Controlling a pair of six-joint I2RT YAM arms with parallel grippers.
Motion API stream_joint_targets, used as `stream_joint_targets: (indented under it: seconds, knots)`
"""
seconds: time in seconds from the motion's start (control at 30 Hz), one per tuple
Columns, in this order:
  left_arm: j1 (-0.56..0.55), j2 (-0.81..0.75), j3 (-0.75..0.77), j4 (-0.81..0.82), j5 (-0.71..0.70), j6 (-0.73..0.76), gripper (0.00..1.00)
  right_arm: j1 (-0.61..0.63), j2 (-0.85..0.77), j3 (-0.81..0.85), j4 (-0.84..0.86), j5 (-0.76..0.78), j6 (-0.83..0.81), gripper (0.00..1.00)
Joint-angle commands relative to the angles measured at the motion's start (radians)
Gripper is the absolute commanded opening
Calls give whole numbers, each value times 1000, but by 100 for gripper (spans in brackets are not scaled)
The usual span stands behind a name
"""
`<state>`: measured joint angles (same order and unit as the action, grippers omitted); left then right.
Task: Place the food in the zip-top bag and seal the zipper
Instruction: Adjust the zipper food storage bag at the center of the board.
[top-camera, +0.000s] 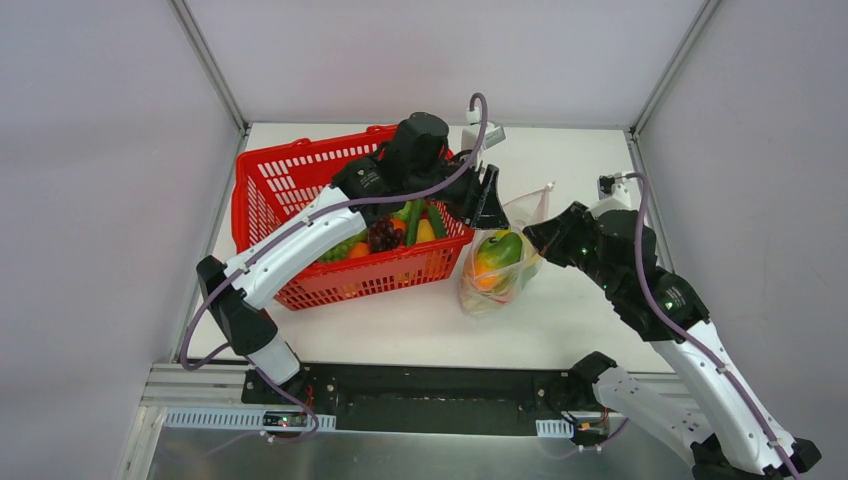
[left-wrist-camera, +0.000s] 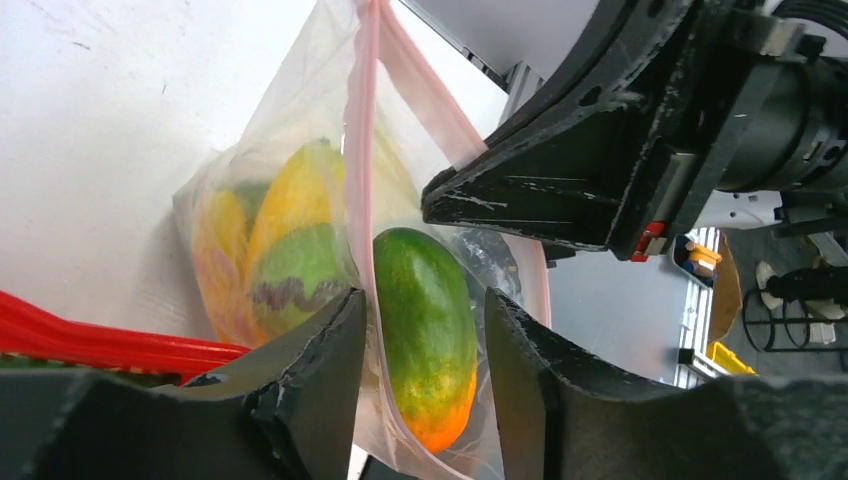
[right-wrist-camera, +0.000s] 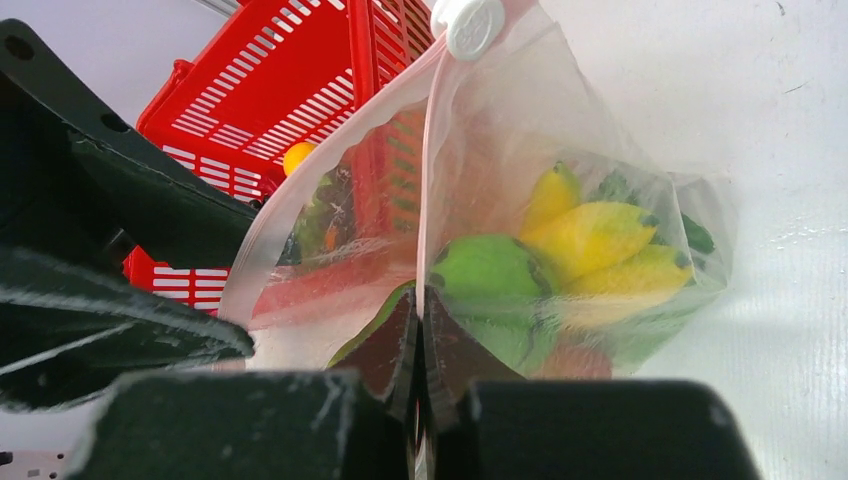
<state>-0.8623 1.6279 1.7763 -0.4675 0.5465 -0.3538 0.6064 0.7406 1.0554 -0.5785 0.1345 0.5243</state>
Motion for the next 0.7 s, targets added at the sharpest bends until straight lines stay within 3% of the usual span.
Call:
stream_joint_targets:
  seconds: [0.0, 0.1, 0.3, 0.67]
  knots:
    - [5, -50, -23, 93, 79, -12, 52, 3, 5, -2, 74, -5, 27, 0]
    - [5, -79, -65, 103, 76, 3, 64, 3, 5, -6, 74, 4, 26, 0]
    - [5, -177, -132, 20, -48, 94, 75, 3, 9, -16, 85, 4, 25, 0]
    - [-30, -374, -354, 69, -221, 95, 78, 3, 20, -25, 111, 1, 31, 0]
